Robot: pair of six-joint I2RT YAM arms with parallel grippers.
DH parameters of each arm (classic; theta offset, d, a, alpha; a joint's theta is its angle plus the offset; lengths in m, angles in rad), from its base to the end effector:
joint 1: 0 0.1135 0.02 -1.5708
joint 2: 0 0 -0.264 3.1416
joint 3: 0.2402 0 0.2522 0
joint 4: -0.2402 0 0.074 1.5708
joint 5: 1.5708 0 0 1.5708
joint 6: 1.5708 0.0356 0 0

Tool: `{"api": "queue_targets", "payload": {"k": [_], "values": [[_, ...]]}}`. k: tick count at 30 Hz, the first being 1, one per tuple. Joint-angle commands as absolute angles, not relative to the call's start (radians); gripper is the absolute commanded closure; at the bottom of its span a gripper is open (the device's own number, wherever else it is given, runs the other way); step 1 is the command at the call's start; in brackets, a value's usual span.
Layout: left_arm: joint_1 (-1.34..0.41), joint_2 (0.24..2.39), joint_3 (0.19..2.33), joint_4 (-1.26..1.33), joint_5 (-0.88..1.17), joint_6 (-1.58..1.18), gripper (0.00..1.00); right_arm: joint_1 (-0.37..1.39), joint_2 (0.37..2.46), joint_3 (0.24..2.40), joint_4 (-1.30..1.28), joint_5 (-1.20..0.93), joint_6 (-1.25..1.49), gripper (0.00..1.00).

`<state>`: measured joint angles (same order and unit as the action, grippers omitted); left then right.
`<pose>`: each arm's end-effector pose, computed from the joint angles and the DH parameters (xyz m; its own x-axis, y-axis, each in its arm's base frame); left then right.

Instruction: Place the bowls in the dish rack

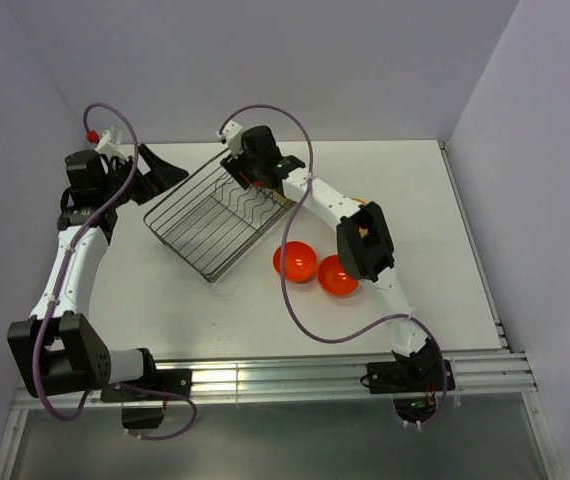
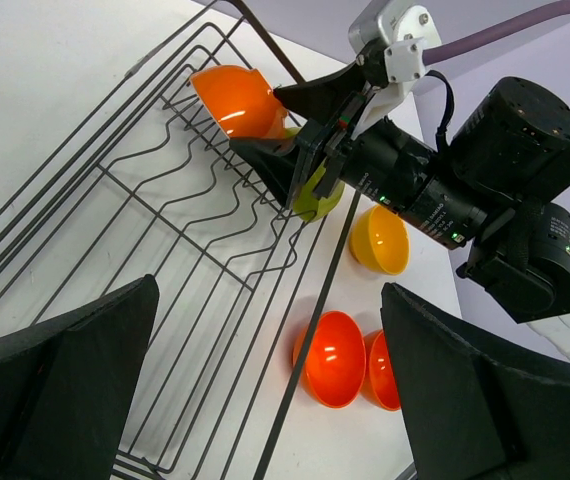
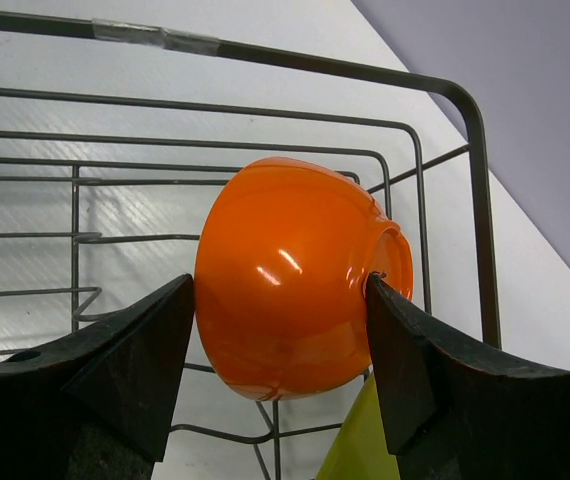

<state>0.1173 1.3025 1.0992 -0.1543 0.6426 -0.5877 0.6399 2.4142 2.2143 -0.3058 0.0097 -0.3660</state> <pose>0.2985 0.0137 0.3415 -0.5465 -0.5113 -0.6633 0.1933 0.6936 -0.6939 0.4535 0.3371 0.2461 -0.1516 -0.5590 -0.8152 -0.6902 0.6502 -0.3175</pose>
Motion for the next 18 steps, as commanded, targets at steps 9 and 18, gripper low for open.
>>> {"api": "queue_targets", "payload": {"k": [9,18], "values": [[0.129,1.298,1.111,-0.130,0.666,-0.577,0.01,0.629,2.422,2.263,-0.164,0.069,-0.324,0.90],[0.135,1.296,1.097,-0.127,0.670,-0.578,0.00,0.630,2.444,2.289,-0.135,0.058,-0.282,0.91]]}}
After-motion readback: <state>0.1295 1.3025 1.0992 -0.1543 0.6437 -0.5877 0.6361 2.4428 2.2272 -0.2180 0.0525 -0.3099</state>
